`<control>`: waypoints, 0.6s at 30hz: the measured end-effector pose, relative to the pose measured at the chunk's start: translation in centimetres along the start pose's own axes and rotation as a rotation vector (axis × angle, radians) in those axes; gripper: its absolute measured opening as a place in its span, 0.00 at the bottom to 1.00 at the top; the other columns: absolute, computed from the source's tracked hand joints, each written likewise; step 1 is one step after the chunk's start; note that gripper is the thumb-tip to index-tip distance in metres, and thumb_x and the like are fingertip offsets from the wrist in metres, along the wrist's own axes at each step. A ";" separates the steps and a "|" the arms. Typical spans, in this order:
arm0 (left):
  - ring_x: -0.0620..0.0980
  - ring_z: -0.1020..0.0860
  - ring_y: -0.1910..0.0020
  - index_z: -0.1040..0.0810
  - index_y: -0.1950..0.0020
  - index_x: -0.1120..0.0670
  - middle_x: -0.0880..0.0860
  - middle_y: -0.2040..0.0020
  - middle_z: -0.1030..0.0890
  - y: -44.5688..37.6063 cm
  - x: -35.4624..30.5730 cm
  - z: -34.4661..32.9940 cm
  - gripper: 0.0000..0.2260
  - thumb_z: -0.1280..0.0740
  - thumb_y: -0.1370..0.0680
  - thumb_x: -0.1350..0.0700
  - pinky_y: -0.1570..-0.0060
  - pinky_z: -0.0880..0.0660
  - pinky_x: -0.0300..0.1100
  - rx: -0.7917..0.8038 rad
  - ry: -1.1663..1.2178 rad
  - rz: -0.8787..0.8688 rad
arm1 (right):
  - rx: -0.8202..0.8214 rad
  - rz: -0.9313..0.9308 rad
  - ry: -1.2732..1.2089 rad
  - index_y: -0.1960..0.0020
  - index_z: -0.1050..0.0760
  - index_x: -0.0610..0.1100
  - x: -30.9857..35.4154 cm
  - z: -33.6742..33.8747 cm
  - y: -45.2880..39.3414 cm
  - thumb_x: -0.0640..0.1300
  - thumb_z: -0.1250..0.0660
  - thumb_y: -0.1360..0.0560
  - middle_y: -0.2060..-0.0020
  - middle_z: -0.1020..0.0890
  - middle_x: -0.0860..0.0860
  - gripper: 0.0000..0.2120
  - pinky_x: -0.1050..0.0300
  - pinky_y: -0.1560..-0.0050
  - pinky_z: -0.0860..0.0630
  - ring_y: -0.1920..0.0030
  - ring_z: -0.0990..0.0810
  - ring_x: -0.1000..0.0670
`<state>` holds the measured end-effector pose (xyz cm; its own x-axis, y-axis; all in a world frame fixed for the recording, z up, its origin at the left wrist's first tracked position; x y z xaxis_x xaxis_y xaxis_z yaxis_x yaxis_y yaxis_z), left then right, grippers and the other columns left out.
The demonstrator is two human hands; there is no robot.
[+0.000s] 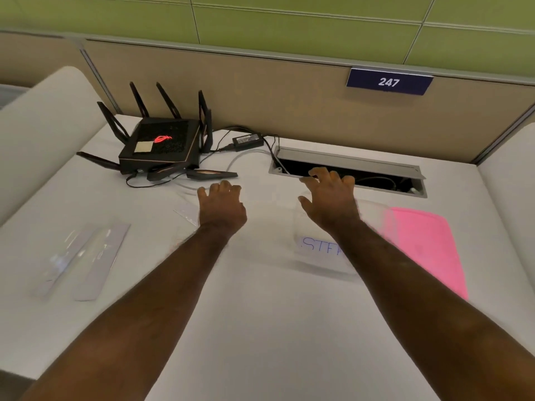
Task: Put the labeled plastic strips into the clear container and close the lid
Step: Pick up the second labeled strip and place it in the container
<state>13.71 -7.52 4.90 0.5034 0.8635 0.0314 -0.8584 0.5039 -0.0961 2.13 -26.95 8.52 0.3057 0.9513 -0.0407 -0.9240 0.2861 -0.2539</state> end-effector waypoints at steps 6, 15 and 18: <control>0.58 0.30 0.34 0.35 0.26 0.52 0.56 0.33 0.27 1.3 8.2 -2.4 0.26 0.38 0.24 0.51 0.37 0.35 0.56 0.138 0.106 0.282 | 0.067 0.146 -0.050 0.34 0.27 0.49 7.8 -2.3 -0.7 0.55 0.37 0.25 0.33 0.26 0.48 0.22 0.41 0.40 0.35 0.38 0.25 0.44; 0.61 0.31 0.33 0.31 0.29 0.55 0.58 0.32 0.26 2.7 12.3 -6.8 0.22 0.39 0.24 0.54 0.35 0.31 0.52 0.310 0.538 0.512 | 0.381 0.206 -0.133 0.27 0.38 0.48 15.7 -8.7 1.5 0.56 0.41 0.22 0.30 0.29 0.47 0.27 0.39 0.31 0.44 0.32 0.31 0.44; 0.59 0.28 0.35 0.27 0.32 0.54 0.57 0.34 0.23 2.5 12.0 -6.9 0.20 0.40 0.23 0.53 0.38 0.30 0.51 0.242 0.541 0.509 | 0.424 0.199 -0.123 0.30 0.34 0.47 17.3 -9.5 1.4 0.56 0.42 0.22 0.37 0.23 0.47 0.24 0.39 0.33 0.42 0.37 0.27 0.43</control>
<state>18.27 3.96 -1.86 -0.0339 0.8903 -0.4541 -0.9629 0.0926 0.2535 8.28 -11.15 -1.75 0.1078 0.9915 0.0723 -0.9817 0.0947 0.1650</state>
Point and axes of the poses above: each hand's wrist, its own y-axis away from the middle knuckle, its own z-axis out of the back of the hand, x = y × z, the point moved 6 cm from there along -y, towards the middle knuckle
